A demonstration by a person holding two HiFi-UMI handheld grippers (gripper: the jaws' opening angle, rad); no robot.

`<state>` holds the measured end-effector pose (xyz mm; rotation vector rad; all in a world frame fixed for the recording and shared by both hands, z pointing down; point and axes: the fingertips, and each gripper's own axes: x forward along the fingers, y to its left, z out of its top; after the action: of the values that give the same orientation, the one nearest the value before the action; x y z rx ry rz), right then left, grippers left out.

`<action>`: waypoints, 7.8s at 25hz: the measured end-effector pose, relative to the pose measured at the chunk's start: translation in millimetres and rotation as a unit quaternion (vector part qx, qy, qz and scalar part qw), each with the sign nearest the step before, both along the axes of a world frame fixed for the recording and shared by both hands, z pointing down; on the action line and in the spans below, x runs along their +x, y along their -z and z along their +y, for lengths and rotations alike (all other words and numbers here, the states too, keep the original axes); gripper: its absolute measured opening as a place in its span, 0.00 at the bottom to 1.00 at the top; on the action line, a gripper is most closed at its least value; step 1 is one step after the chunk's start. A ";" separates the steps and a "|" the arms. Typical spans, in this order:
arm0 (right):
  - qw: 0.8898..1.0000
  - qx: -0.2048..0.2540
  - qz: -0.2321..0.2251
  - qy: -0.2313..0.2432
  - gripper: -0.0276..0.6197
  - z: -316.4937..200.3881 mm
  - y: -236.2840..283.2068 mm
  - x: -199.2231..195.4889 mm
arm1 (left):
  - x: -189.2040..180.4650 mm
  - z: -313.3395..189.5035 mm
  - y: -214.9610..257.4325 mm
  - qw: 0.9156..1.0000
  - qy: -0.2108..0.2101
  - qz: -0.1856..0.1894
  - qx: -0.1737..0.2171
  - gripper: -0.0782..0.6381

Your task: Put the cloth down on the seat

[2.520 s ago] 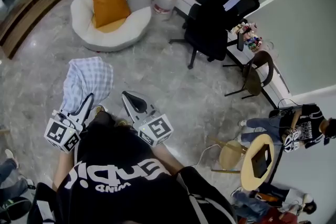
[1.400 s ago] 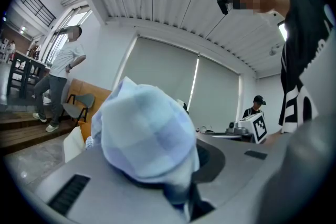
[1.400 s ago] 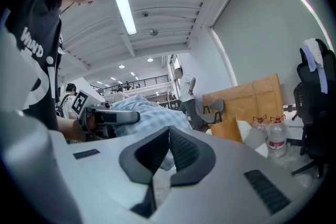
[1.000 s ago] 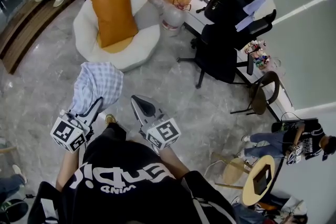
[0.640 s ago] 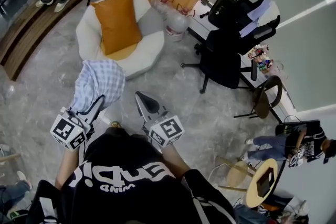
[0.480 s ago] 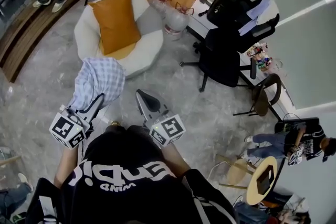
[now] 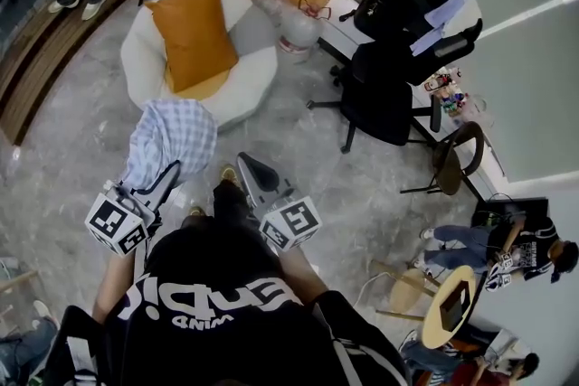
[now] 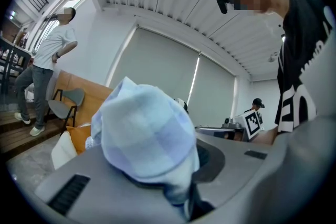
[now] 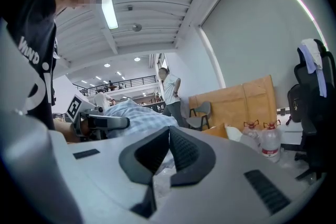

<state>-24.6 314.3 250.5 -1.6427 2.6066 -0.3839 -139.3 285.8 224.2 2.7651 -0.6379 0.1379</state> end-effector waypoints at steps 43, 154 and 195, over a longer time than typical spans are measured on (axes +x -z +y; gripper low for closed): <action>0.996 0.009 -0.021 0.082 0.08 -196.5 -11.6 122.1 | 117.9 -190.2 -4.5 0.997 0.081 -0.009 0.008 0.21; 0.977 -0.188 -0.004 0.098 0.08 -431.5 -467.3 95.5 | 203.6 -428.4 -736.5 0.953 -0.060 -0.076 -0.287 0.21; 0.974 -0.196 -0.022 0.110 0.08 -417.2 -455.2 58.6 | 59.8 -438.2 -801.5 0.898 0.115 -0.246 -0.346 0.75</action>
<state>34.0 -103.0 705.7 -1.4053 2.8218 -0.9907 -79.5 -152.4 1025.6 1.9445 -0.8292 0.8516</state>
